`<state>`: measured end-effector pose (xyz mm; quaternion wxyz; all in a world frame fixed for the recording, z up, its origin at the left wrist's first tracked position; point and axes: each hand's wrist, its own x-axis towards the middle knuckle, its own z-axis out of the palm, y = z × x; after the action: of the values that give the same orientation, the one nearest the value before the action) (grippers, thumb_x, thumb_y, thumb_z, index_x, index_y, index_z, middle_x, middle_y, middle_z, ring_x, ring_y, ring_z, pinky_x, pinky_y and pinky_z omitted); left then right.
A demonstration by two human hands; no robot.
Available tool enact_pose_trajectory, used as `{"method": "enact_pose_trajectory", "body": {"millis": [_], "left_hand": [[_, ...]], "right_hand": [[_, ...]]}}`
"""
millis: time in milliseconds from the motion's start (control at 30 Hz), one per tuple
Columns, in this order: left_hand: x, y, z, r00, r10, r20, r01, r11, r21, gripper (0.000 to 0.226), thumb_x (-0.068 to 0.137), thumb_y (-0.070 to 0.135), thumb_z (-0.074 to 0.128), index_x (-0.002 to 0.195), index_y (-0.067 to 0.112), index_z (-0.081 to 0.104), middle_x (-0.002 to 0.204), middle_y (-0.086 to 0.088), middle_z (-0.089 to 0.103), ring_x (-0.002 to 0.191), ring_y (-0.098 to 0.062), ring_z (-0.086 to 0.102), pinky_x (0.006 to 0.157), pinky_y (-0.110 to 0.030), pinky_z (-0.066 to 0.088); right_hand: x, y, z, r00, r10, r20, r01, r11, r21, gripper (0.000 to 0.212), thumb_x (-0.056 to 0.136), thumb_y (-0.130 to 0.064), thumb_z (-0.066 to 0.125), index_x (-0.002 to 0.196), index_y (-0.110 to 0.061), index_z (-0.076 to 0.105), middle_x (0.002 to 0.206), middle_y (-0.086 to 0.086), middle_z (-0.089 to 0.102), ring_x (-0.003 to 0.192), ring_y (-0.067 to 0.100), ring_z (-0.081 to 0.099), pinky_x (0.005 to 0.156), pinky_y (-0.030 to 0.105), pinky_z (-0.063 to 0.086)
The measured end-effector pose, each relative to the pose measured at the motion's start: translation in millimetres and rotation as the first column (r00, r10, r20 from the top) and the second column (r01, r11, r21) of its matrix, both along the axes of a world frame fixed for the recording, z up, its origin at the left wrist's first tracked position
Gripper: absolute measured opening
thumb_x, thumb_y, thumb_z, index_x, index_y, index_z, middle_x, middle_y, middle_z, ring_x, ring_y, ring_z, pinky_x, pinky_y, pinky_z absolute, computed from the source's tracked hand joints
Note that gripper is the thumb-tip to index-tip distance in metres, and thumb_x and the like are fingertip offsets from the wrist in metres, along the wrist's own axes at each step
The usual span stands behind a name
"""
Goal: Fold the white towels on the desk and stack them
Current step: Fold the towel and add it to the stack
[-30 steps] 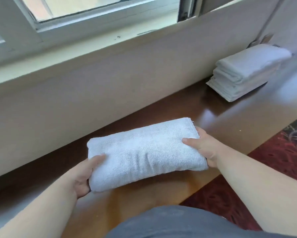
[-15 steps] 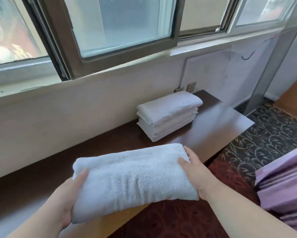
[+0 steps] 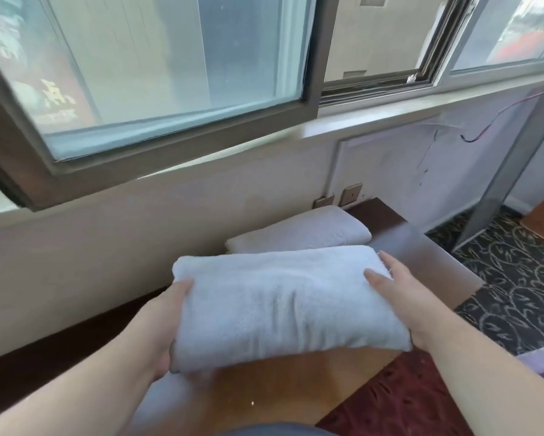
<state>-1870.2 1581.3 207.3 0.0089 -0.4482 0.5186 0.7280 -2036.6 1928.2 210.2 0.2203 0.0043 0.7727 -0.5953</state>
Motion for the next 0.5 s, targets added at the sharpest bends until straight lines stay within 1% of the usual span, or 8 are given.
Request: {"method": "enact_pose_trajectory", "body": {"millis": [67,167,233,300,367,400,433,500], "left_hand": [[-41,7,11,0.999,0.0,-0.043,0.001,1.0,0.028,0.039,0.096,0.05,0.056,0.105,0.015,0.07,0.089,-0.004,0.078,0.074,-0.02,0.076,0.056,-0.031,0.057],[-105,19,27,0.995,0.05,-0.09,-0.051,0.999,-0.001,0.04,0.097,0.051,0.055,0.108,0.015,0.068,0.089,-0.003,0.078,0.076,-0.021,0.076,0.061,-0.03,0.055],[-136,25,28,0.991,0.115,-0.063,-0.118,0.992,-0.035,0.042,0.094,0.054,0.058,0.109,0.016,0.068,0.092,-0.003,0.078,0.079,-0.024,0.075,0.064,-0.033,0.056],[-161,30,29,0.978,0.201,-0.047,-0.203,0.978,-0.044,0.043,0.092,0.057,0.06,0.107,0.017,0.068,0.087,-0.001,0.078,0.075,-0.024,0.076,0.059,-0.035,0.059],[-181,31,27,0.962,0.27,-0.046,-0.272,0.961,-0.057,0.042,0.09,0.059,0.062,0.102,0.019,0.067,0.077,0.002,0.077,0.065,-0.021,0.075,0.049,-0.036,0.057],[-188,30,22,0.951,0.306,-0.039,-0.308,0.95,-0.06,0.042,0.089,0.06,0.062,0.101,0.019,0.066,0.075,0.003,0.076,0.063,-0.021,0.074,0.047,-0.036,0.057],[-192,28,18,0.943,0.331,-0.027,-0.332,0.941,-0.061,0.043,0.088,0.061,0.063,0.101,0.02,0.066,0.076,0.002,0.077,0.064,-0.021,0.075,0.049,-0.037,0.058],[-198,29,8,0.931,0.364,0.025,-0.36,0.927,-0.107,0.049,0.084,0.063,0.064,0.106,0.02,0.065,0.087,-0.001,0.078,0.074,-0.025,0.076,0.064,-0.042,0.061]], "right_hand": [[-45,6,6,1.0,0.03,-0.009,-0.03,1.0,0.001,0.085,0.074,-0.055,0.077,0.149,-0.043,0.038,0.139,-0.009,0.057,0.111,0.014,0.069,0.091,0.04,0.058],[-131,10,9,0.996,0.055,-0.066,-0.053,0.998,0.032,0.074,0.089,-0.043,0.072,0.153,-0.034,0.035,0.146,-0.003,0.054,0.118,0.022,0.065,0.1,0.048,0.053],[-191,1,13,0.986,0.145,-0.087,-0.142,0.989,0.04,0.068,0.091,-0.039,0.071,0.151,-0.03,0.039,0.144,0.002,0.057,0.114,0.024,0.068,0.094,0.045,0.057],[-241,-17,16,0.97,0.229,-0.076,-0.225,0.973,0.06,0.072,0.087,-0.043,0.073,0.15,-0.031,0.04,0.142,0.003,0.058,0.109,0.024,0.071,0.089,0.044,0.059],[-283,-35,16,0.95,0.298,-0.091,-0.289,0.952,0.104,0.083,0.076,-0.052,0.076,0.149,-0.033,0.041,0.138,0.0,0.06,0.108,0.023,0.071,0.094,0.048,0.057],[-300,-45,15,0.936,0.335,-0.104,-0.324,0.939,0.115,0.086,0.071,-0.053,0.076,0.148,-0.032,0.043,0.134,0.0,0.063,0.107,0.022,0.072,0.094,0.047,0.057],[-312,-56,12,0.921,0.372,-0.115,-0.358,0.925,0.123,0.086,0.069,-0.054,0.075,0.146,-0.03,0.046,0.13,0.0,0.066,0.104,0.02,0.073,0.092,0.045,0.058],[-328,-74,0,0.902,0.417,-0.114,-0.402,0.906,0.134,0.081,0.07,-0.051,0.076,0.143,-0.026,0.05,0.12,-0.001,0.072,0.097,0.017,0.075,0.08,0.036,0.06]]}}
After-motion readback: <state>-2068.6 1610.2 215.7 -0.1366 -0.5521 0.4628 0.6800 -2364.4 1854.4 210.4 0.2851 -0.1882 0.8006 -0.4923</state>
